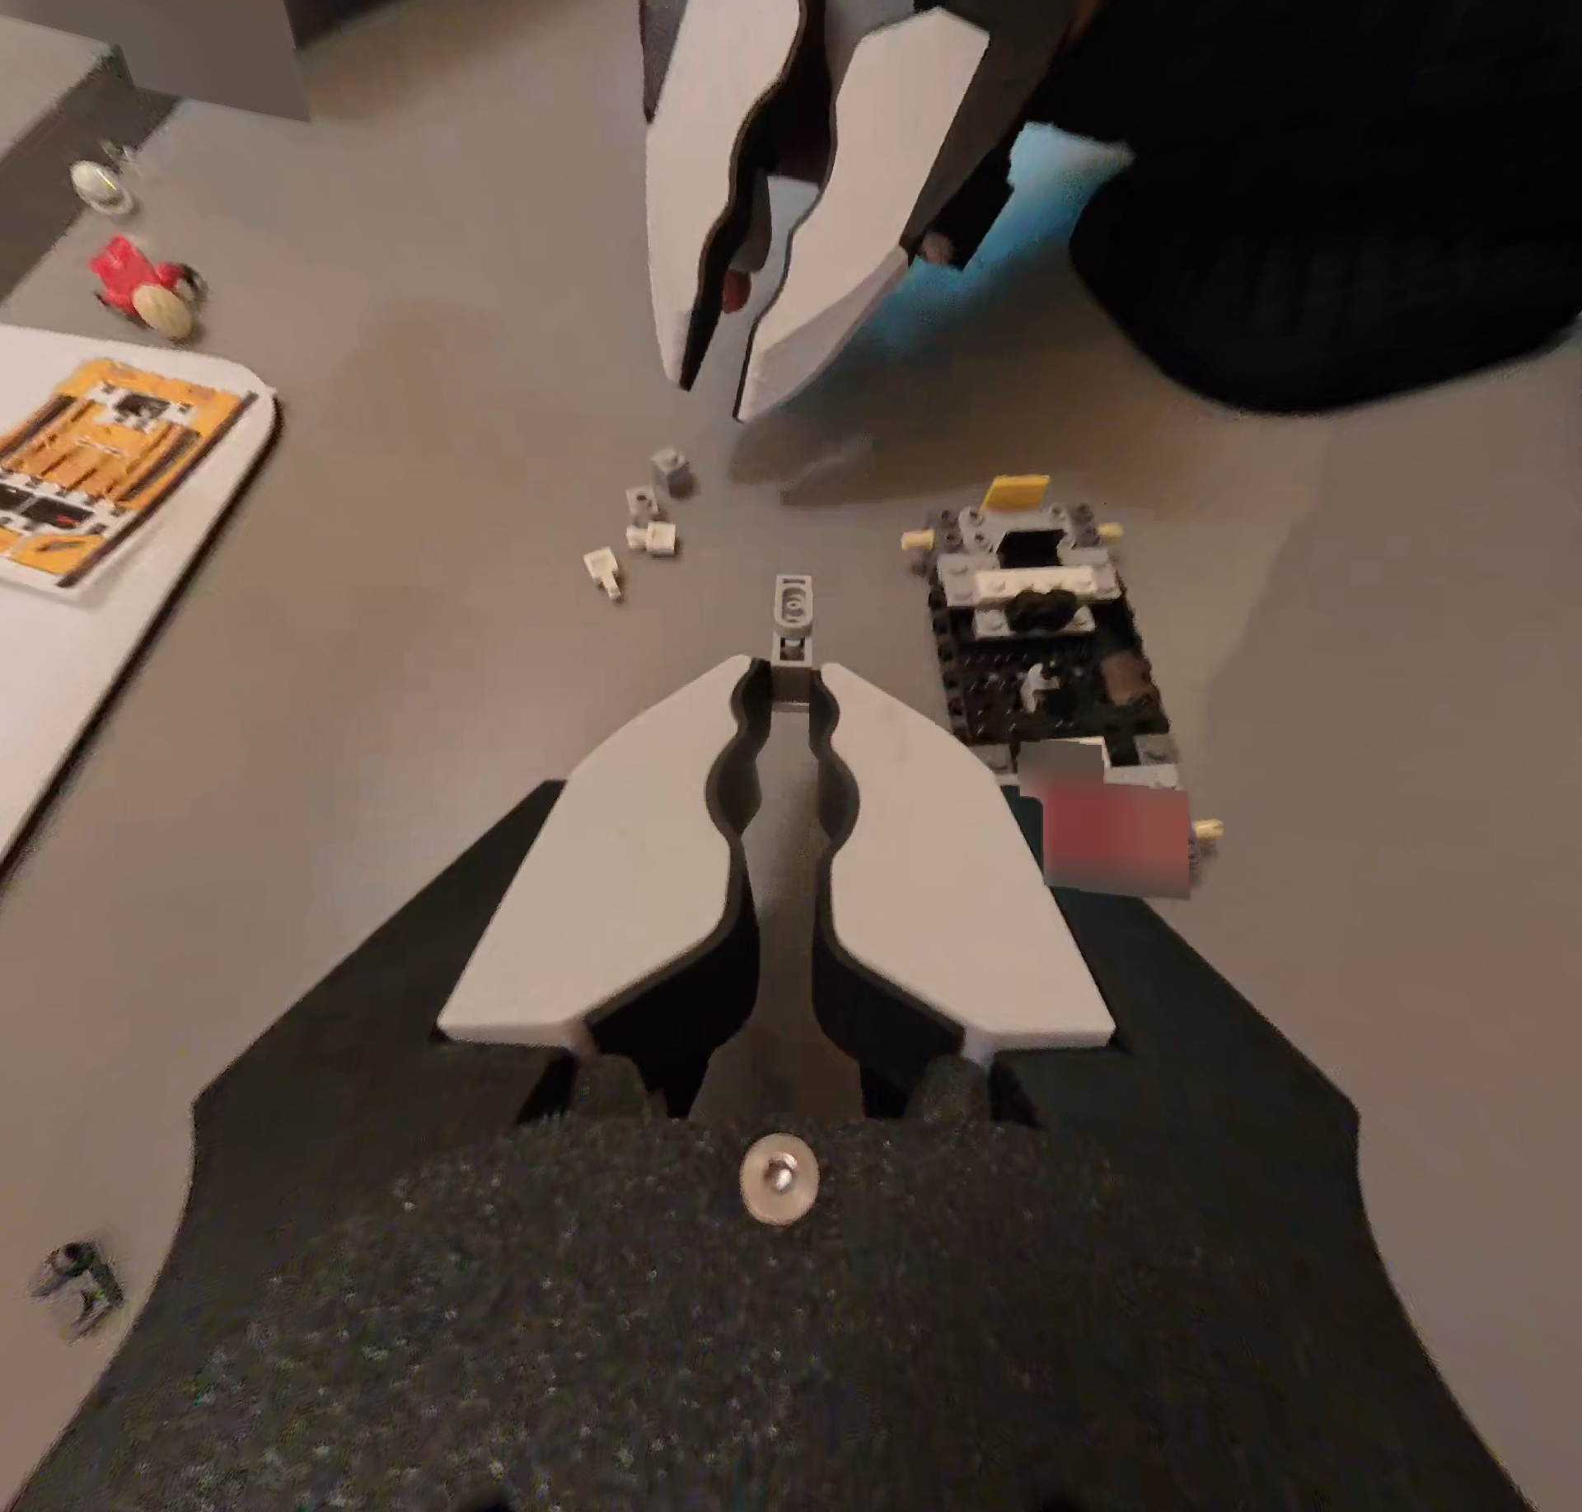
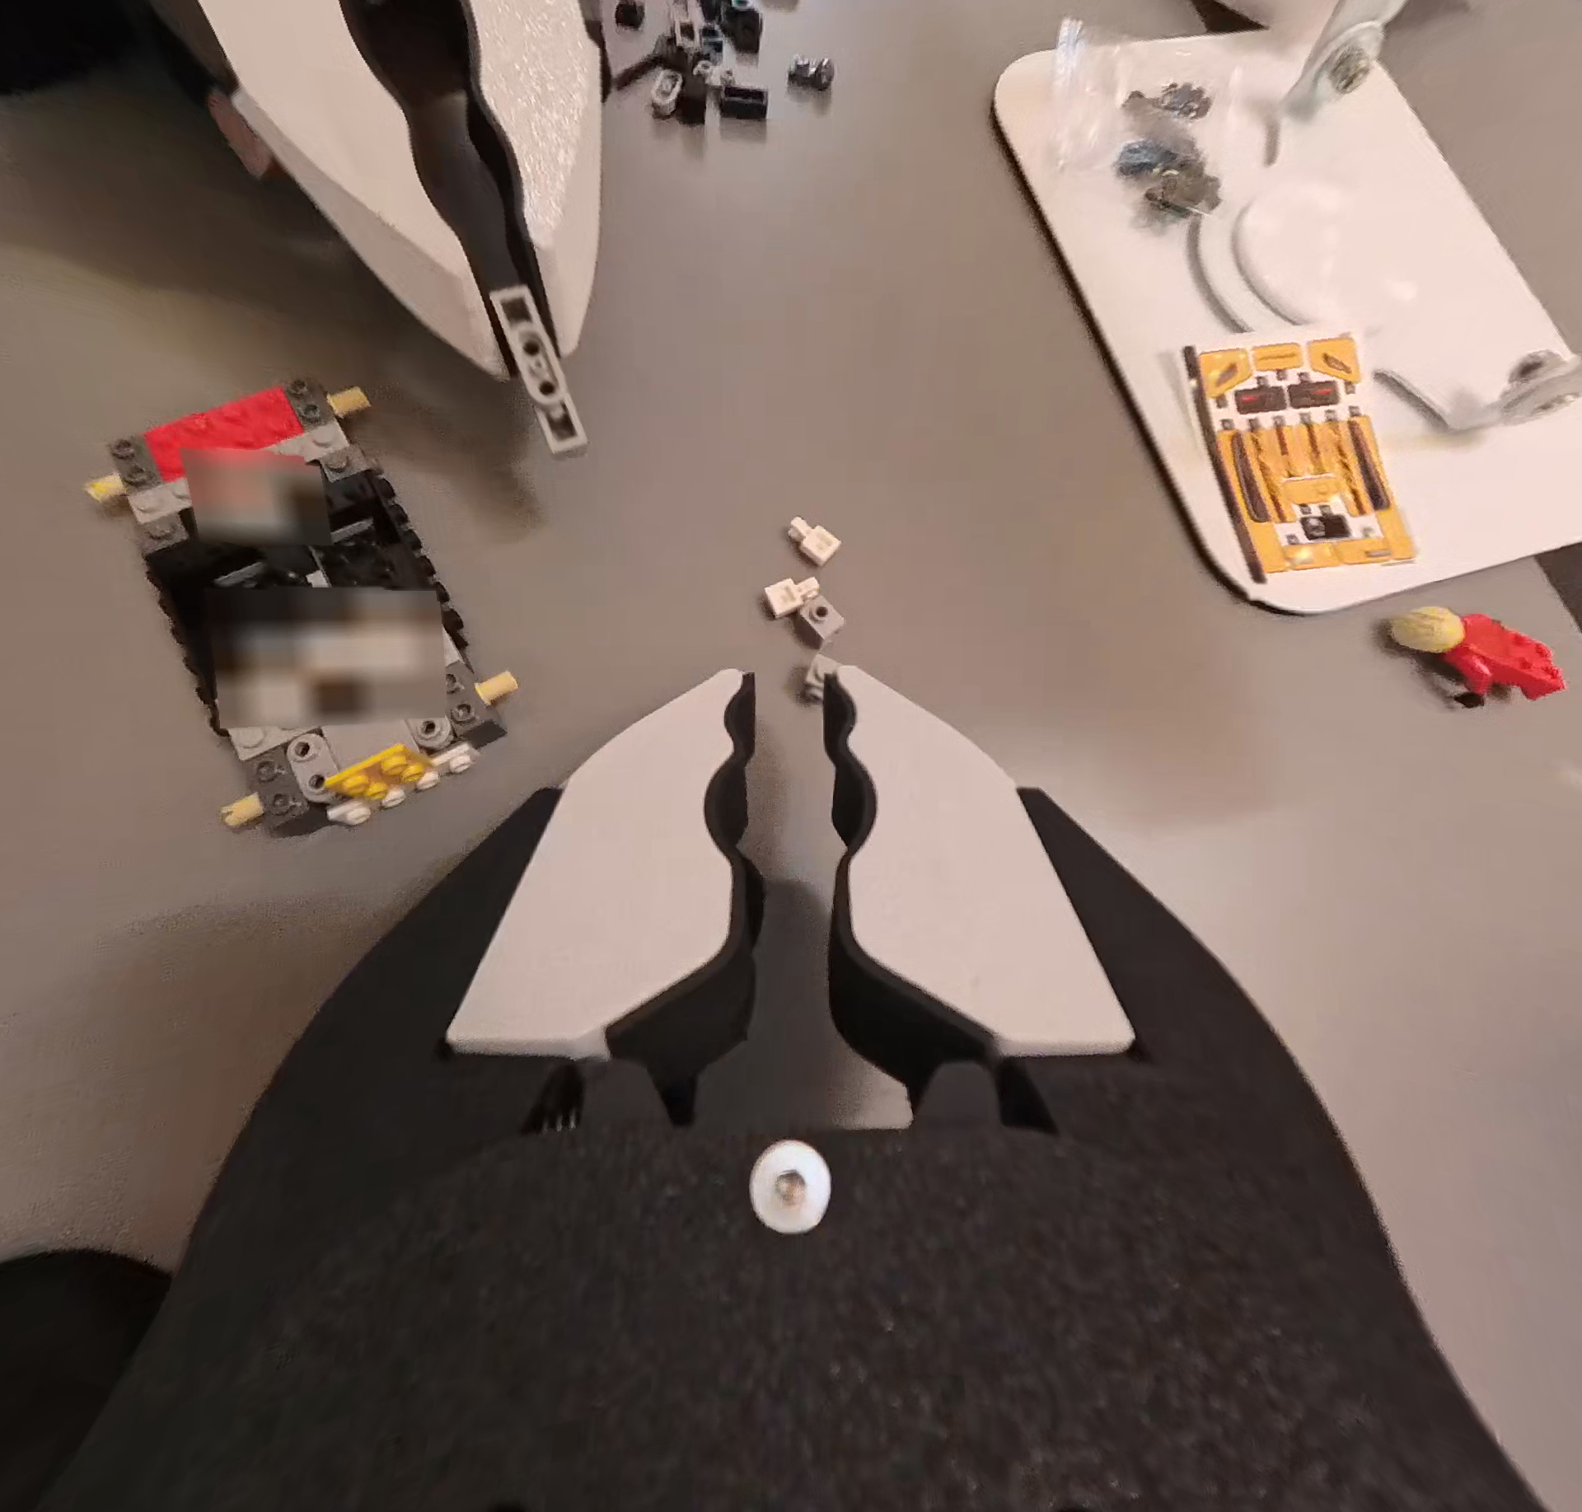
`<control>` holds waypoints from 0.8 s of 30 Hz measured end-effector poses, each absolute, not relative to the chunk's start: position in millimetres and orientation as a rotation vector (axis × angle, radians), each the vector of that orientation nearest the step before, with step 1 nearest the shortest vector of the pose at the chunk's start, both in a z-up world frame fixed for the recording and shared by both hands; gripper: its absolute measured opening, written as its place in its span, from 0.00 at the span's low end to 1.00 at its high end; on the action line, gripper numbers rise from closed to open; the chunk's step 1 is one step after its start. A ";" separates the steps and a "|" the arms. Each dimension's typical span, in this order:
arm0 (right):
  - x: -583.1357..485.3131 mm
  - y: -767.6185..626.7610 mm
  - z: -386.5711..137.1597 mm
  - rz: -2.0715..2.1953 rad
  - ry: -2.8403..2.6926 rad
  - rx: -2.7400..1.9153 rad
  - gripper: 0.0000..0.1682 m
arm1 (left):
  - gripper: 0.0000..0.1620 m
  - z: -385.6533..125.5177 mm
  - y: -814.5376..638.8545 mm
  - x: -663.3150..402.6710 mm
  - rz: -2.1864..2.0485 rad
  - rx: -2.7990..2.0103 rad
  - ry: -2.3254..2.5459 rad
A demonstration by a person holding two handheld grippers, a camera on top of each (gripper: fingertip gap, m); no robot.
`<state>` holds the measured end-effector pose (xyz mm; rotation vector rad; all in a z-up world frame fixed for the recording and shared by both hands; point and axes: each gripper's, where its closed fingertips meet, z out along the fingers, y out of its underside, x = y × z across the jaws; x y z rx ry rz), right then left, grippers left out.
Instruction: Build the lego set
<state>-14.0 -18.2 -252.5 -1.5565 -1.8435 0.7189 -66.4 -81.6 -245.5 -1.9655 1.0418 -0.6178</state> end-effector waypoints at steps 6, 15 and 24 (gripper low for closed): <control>-32.7 -31.4 -261.5 0.622 -1.975 -1.486 0.06 | 0.05 -263.8 -85.3 -65.0 -0.525 -2.035 1.123; -36.2 -20.1 -277.6 0.514 -1.997 -1.590 0.06 | 0.05 -273.6 -88.3 -67.7 -0.460 -2.071 1.177; -47.1 -17.4 -278.7 0.536 -1.964 -1.700 0.08 | 0.07 -278.9 -88.8 -70.6 -0.399 -2.086 1.207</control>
